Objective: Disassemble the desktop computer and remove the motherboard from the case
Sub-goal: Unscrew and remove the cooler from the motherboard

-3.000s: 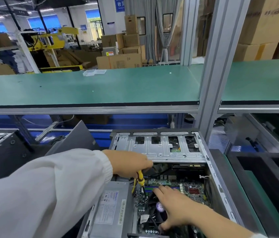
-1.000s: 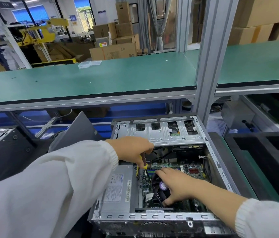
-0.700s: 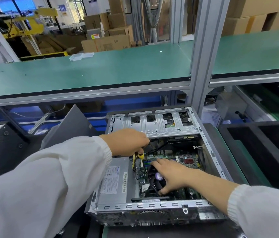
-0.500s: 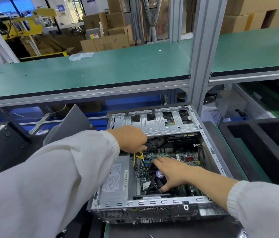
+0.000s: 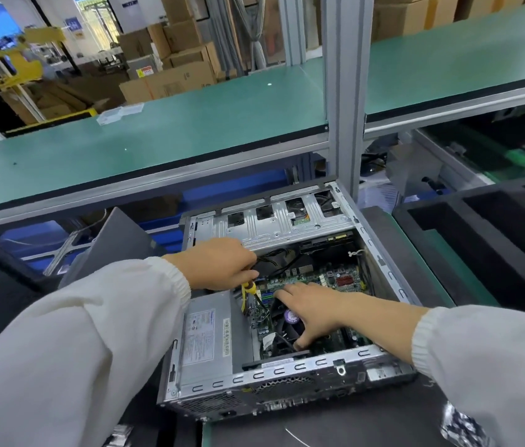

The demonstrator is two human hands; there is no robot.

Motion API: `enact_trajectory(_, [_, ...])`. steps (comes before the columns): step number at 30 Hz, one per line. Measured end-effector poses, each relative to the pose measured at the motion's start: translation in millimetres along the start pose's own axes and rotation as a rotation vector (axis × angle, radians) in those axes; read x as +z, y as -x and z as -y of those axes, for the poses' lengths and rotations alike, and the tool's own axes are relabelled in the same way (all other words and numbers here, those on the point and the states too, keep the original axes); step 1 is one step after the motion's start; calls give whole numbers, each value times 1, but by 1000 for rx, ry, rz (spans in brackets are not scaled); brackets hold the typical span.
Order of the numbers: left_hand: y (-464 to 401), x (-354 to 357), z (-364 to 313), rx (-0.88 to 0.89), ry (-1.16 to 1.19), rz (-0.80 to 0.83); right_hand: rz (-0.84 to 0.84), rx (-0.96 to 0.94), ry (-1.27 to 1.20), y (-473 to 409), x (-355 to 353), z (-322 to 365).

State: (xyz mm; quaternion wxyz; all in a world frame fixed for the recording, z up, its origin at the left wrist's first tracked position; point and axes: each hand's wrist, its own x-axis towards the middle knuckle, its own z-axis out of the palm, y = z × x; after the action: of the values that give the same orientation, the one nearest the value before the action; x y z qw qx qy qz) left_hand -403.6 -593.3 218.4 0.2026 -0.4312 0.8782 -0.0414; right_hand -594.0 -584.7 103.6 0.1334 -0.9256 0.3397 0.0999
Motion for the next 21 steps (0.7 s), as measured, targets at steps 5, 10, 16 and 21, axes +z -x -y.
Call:
enact_trajectory(5, [-17,-5,-5,-294,124,225,6,-7,-5,-1,-1,0])
enact_trajectory(10, [-6,-6,2,-187,262,186,5,-6,9,0,0,-1])
enact_trajectory(16, [11,-6,11,280,-316,-66,-20,-8,21,-1,1,-2])
enact_trajectory(21, [3,-5,5,13,-129,-29,-20,-12,16,-1,0,-1])
